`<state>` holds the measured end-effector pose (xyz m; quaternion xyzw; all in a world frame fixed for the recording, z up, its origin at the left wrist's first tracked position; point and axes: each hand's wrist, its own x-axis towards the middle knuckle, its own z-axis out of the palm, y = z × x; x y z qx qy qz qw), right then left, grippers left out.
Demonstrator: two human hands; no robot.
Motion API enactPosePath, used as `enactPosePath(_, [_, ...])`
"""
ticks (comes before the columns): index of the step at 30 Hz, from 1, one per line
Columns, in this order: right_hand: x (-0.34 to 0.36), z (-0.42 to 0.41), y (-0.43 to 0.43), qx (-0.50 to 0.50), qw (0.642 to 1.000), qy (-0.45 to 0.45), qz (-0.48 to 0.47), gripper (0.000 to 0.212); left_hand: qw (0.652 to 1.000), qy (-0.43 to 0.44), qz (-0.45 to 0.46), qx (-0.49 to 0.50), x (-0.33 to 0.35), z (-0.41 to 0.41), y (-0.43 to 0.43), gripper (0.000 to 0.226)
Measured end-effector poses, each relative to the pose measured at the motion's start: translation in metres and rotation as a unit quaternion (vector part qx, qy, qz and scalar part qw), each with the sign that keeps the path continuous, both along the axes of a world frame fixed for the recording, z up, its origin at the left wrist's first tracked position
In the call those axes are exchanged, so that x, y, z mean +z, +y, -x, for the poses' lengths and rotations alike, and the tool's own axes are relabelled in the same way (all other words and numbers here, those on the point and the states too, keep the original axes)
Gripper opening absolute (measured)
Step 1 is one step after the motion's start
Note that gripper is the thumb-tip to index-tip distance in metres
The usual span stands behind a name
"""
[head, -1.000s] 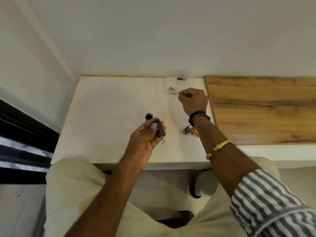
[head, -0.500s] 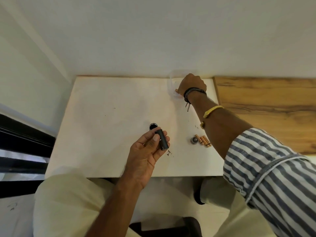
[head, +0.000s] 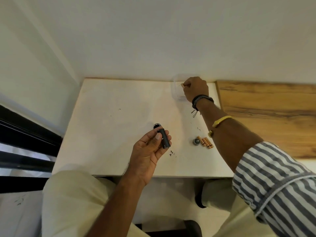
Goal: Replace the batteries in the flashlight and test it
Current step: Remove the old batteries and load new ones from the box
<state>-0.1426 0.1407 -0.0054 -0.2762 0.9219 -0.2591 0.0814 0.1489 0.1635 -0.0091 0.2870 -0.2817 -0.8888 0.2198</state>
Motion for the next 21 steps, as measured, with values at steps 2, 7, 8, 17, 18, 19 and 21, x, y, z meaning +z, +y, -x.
enactPosePath(2, [0.005, -0.01, 0.011, -0.003, 0.998, -0.011, 0.064, 0.019, 1.0, 0.002, 0.003, -0.002, 0.0, 0.001, 0.0, 0.032])
enactPosePath(7, [0.018, -0.057, 0.058, -0.009, 0.979, -0.064, 0.192, 0.015, 1.0, 0.011, 0.005, -0.007, 0.004, -0.001, 0.005, 0.033])
enactPosePath(8, [0.019, -0.069, 0.07, -0.009, 0.974, -0.086, 0.209, 0.018, 1.0, 0.013, 0.004, -0.008, 0.004, -0.002, 0.006, 0.033])
enactPosePath(17, [0.024, -0.148, 0.152, 0.026, 0.934, -0.238, 0.264, 0.022, 0.998, -0.028, 0.04, -0.045, 0.0, -0.007, 0.013, 0.027])
enactPosePath(18, [0.026, -0.153, 0.158, 0.033, 0.93, -0.247, 0.271, 0.023, 0.997, -0.033, 0.047, -0.05, 0.0, -0.008, 0.014, 0.026])
enactPosePath(19, [0.028, -0.158, 0.163, 0.041, 0.926, -0.251, 0.277, 0.024, 0.997, -0.034, 0.05, -0.054, 0.001, -0.009, 0.015, 0.025])
enactPosePath(21, [0.031, -0.166, 0.168, 0.051, 0.926, -0.247, 0.28, 0.024, 0.997, -0.027, 0.046, -0.06, 0.002, -0.008, 0.016, 0.026])
